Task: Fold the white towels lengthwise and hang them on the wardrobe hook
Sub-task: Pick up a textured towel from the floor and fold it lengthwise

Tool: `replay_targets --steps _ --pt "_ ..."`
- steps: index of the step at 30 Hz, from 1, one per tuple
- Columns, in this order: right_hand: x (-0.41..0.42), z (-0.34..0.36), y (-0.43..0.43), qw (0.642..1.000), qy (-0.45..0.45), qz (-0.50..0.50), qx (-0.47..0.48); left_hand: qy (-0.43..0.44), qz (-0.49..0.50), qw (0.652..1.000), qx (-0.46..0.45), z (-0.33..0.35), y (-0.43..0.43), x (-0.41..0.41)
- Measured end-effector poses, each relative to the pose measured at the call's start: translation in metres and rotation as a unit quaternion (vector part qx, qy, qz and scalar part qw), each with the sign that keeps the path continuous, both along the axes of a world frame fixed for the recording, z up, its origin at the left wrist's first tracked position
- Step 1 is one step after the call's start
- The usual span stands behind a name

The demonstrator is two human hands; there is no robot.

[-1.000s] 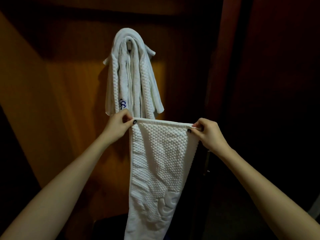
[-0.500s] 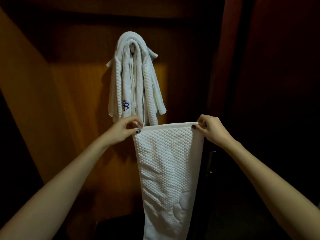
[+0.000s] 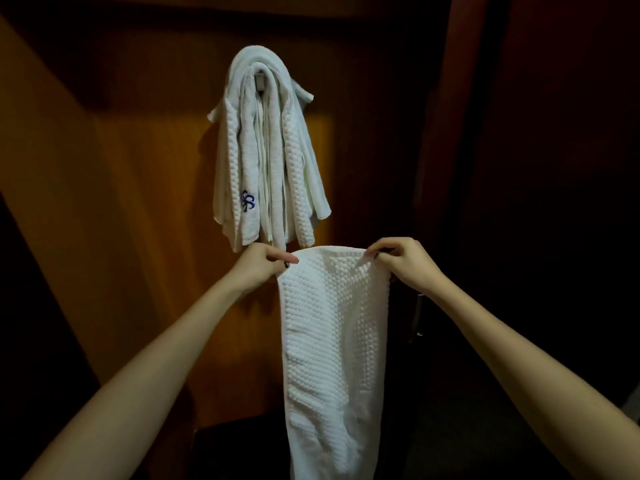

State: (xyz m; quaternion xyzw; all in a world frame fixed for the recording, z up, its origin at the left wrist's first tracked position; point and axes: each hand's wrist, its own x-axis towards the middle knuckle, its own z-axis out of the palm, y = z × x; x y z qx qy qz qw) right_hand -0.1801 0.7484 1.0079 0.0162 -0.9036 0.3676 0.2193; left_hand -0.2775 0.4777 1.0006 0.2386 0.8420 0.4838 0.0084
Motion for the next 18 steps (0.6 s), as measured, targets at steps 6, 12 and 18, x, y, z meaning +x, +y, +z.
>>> replay_targets --steps 6,12,18 --pt "0.001 0.017 -0.031 0.996 -0.016 0.055 -0.068 0.024 -0.050 0.996 0.076 0.009 0.015 0.012" --pt "0.009 0.023 -0.049 0.971 -0.085 0.211 -0.078 0.024 -0.072 0.987 0.144 0.015 0.012 0.019" --pt "0.002 0.037 -0.071 0.986 0.082 0.144 0.014 0.019 -0.075 0.973 0.219 0.032 0.006 0.020"
